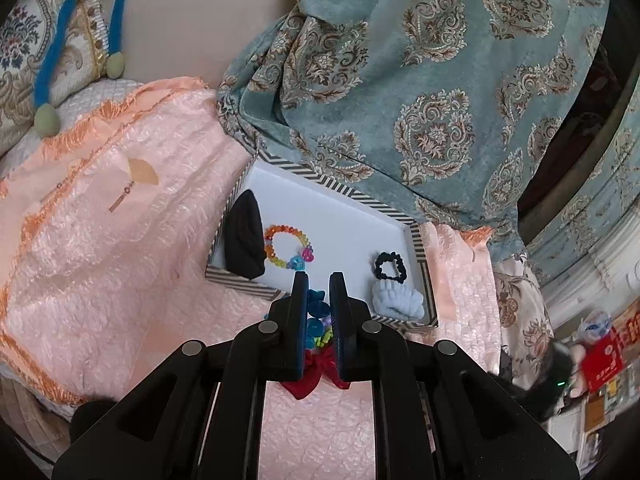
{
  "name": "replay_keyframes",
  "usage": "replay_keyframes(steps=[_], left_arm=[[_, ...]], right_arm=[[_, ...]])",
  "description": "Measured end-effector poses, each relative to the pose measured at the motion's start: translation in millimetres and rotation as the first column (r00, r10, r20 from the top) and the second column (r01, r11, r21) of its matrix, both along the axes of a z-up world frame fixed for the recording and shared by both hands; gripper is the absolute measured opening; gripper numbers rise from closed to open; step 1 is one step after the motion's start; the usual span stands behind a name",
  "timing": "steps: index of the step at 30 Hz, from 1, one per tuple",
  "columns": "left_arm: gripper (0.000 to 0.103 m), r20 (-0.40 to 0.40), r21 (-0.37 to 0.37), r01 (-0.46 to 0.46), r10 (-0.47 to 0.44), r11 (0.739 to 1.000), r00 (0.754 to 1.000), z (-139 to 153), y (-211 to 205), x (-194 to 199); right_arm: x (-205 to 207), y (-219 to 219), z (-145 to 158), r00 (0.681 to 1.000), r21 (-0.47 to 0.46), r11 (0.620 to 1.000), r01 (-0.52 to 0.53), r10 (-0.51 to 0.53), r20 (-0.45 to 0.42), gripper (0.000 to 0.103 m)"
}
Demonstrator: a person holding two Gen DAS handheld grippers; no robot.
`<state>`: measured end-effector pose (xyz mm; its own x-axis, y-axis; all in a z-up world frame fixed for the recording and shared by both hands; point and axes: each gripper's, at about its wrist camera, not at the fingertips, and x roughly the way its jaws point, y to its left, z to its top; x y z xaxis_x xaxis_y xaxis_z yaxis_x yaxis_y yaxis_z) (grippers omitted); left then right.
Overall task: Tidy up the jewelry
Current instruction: 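Drop blue bead bracelet into box with left tool while right tool drops leopard scrunchie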
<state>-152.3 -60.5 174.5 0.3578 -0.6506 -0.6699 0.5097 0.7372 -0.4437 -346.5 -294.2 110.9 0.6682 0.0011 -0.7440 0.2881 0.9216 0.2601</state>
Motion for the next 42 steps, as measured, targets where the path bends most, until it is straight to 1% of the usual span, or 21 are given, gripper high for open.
replay_keyframes(steps=[4, 8, 11, 14, 21, 28, 32, 37, 40, 42], left_arm=[[0.009, 0.014, 0.021, 0.017, -0.017, 1.0, 1.0, 4.0, -12.6, 2.5], [0.009, 0.024, 0.055, 0.032, -0.033, 0.998, 0.999, 2.6, -31.0, 8.9], [0.009, 0.024, 0.081, 0.037, -0.039, 0.996, 0.999, -1.7, -44.8, 17.0], [0.009, 0.028, 0.111, 0.041, -0.044, 0.993, 0.999, -6.4, -60.1, 26.7], [0.009, 0.047, 0.177, 0.02, -0.029, 0.984, 0.998, -21.2, -100.2, 62.4], [0.009, 0.048, 0.235, -0.007, -0.004, 0.972, 0.999, -45.1, -136.0, 105.8], [0.009, 0.064, 0.269, -0.024, 0.007, 0.963, 0.998, -58.2, -152.5, 124.8], [0.009, 0.045, 0.298, -0.033, 0.021, 0.954, 0.999, -81.2, -164.0, 143.4], [0.01, 0.011, 0.305, -0.038, 0.036, 0.952, 0.999, -97.4, -166.2, 151.6], [0.01, -0.011, 0.301, -0.04, 0.046, 0.953, 0.999, -104.8, -164.7, 153.8]], right_arm=[[1.6, -6.6, 25.5, 0.998, 0.009, 1.0, 0.008, -0.008, 0.054, 0.014], [12.6, -12.7, 44.0, 0.996, -0.015, 1.0, 0.026, -0.024, 0.086, 0.014], [25.7, -18.7, 49.7, 0.995, -0.03, 0.999, 0.033, -0.03, 0.091, 0.014], [43.4, -25.9, 48.6, 0.996, -0.037, 0.999, 0.037, -0.034, 0.083, 0.014], [98.6, -49.8, 29.2, 0.998, 0.01, 0.999, 0.045, -0.045, 0.05, 0.014], [161.7, -74.9, -2.0, 0.999, 0.067, 0.996, 0.053, -0.053, -0.004, 0.014], [186.1, -84.8, -17.1, 0.998, 0.073, 0.995, 0.061, -0.059, -0.031, 0.014], [208.4, -101.0, -39.2, 0.992, 0.061, 0.994, 0.096, -0.09, -0.094, 0.014], [213.0, -110.0, -50.6, 0.985, 0.046, 0.992, 0.119, -0.112, -0.133, 0.014], [211.2, -114.5, -54.5, 0.982, 0.053, 0.99, 0.129, -0.121, -0.145, 0.02]])
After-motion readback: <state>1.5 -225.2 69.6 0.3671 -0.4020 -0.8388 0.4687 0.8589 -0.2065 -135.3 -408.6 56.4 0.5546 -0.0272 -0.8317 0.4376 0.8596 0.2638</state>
